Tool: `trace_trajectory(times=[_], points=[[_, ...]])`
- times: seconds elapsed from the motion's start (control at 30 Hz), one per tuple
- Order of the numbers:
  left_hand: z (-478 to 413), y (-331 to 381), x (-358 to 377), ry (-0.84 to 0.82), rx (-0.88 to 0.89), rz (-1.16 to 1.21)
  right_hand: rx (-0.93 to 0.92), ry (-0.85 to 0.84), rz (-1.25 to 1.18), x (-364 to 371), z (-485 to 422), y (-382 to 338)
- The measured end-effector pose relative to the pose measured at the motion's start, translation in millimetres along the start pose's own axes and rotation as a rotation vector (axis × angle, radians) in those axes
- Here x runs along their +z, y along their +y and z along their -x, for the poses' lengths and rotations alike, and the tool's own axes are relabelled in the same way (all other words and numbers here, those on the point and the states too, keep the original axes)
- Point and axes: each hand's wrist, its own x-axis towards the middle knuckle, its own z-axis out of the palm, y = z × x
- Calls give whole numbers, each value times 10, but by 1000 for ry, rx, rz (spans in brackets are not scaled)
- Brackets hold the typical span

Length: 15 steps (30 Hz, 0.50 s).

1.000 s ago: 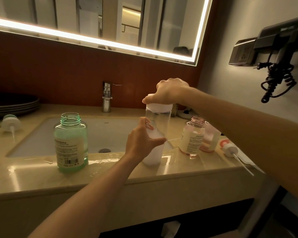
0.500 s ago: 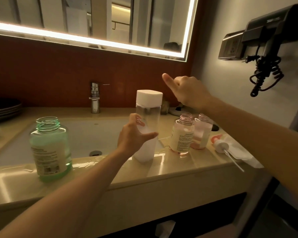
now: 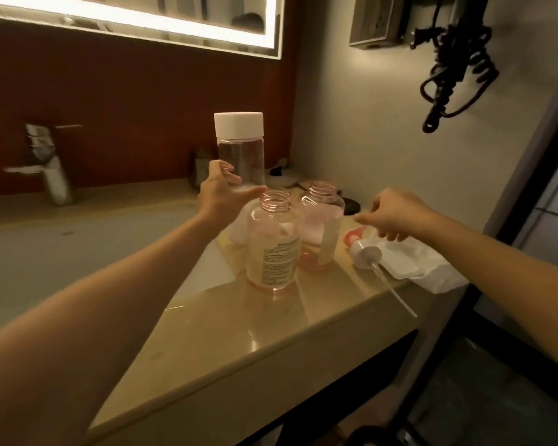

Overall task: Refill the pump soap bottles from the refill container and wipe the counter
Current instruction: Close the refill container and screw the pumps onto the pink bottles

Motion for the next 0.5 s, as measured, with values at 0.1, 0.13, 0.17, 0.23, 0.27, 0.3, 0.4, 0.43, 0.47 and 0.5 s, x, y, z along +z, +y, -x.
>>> trace_trajectory(times=[0.1, 0.13, 0.17, 0.23, 0.27, 0.3, 0.4, 0.43, 0.47, 0.5], points=[[-114, -89, 210, -31, -25, 34, 41, -213, 67, 148, -49, 91], [-140, -108, 256, -31, -31, 62, 40, -258, 63, 186, -65, 97], [-161, -98, 278, -23, -41, 114, 36, -285, 45, 199, -68, 88], [-203, -93, 316, -31, -78, 227, 39, -306, 5, 215, -95, 55], [-215, -87, 331, -42, -84, 268, 42, -309, 4, 213, -106, 37], [-216, -90, 343, -58, -94, 293, 47, -315, 5, 213, -121, 22], [-201, -99, 321, -136, -93, 278, 86, -321, -33, 181, -125, -3], [-194, -114, 293, -173, -81, 249, 94, -315, -57, 167, -113, -4], [-176, -131, 254, -193, -69, 227, 98, -302, -85, 151, -95, -3], [-149, -153, 209, -174, -57, 211, 99, -286, -113, 128, -68, 1]])
